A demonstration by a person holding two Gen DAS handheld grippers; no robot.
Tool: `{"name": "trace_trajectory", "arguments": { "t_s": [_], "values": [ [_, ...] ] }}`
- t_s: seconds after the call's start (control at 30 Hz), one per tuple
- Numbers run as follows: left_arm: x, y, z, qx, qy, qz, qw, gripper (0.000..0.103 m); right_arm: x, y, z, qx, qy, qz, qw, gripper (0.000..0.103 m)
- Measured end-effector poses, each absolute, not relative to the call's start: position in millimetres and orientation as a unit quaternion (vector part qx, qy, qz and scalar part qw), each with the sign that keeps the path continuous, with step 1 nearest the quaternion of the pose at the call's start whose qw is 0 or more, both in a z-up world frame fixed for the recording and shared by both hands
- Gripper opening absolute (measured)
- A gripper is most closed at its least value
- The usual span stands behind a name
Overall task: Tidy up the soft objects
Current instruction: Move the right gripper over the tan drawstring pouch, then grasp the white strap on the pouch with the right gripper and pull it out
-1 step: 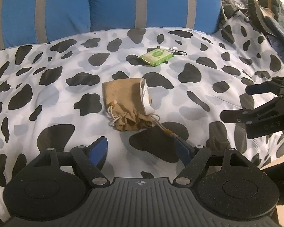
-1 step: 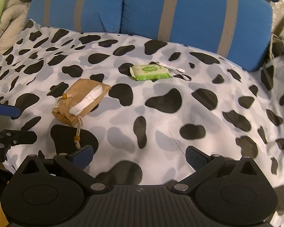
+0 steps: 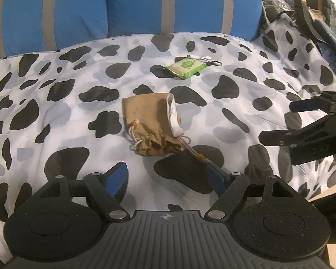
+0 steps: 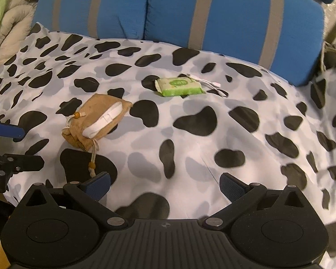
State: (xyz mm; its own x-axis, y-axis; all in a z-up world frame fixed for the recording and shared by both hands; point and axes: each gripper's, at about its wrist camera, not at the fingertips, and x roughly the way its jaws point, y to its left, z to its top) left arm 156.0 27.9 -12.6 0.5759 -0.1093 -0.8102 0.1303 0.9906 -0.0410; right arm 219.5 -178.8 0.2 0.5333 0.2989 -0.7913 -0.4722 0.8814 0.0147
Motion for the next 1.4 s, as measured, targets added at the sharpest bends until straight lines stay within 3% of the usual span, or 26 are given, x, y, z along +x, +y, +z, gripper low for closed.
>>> {"name": "trace_trajectory", "arguments": {
  "t_s": [0.3,0.37,0.6,0.67,1.1,1.4],
  "values": [
    [162.3,42.5,-22.2,-0.01,0.497,-0.054,0.866,0.077,242.7,-145.0,-5.2,-0.093,0.423,0.266,0.861,0.101],
    [162.8,46.2,-23.2,-0.017,0.503,-0.057,0.862,0.077,247.1,-135.7,-6.8,-0.095,0.422,0.277,0.858,0.094],
    [161.4,50.1,-22.6,-0.023,0.515,-0.065,0.854,0.077,257.9,-100.1,-16.9,-0.113,0.413,0.298,0.853,0.085],
    [161.3,49.7,-22.2,-0.024,0.517,-0.07,0.853,0.077,260.7,-91.2,-20.6,-0.114,0.414,0.301,0.852,0.076],
    [163.0,46.8,-21.9,-0.023,0.524,-0.078,0.848,0.077,286.0,-51.0,-42.3,-0.085,0.451,0.291,0.84,0.064],
    [163.8,43.5,-22.9,-0.018,0.527,-0.081,0.846,0.077,282.6,-56.9,-45.2,-0.095,0.464,0.287,0.833,0.035]
  ]
}}
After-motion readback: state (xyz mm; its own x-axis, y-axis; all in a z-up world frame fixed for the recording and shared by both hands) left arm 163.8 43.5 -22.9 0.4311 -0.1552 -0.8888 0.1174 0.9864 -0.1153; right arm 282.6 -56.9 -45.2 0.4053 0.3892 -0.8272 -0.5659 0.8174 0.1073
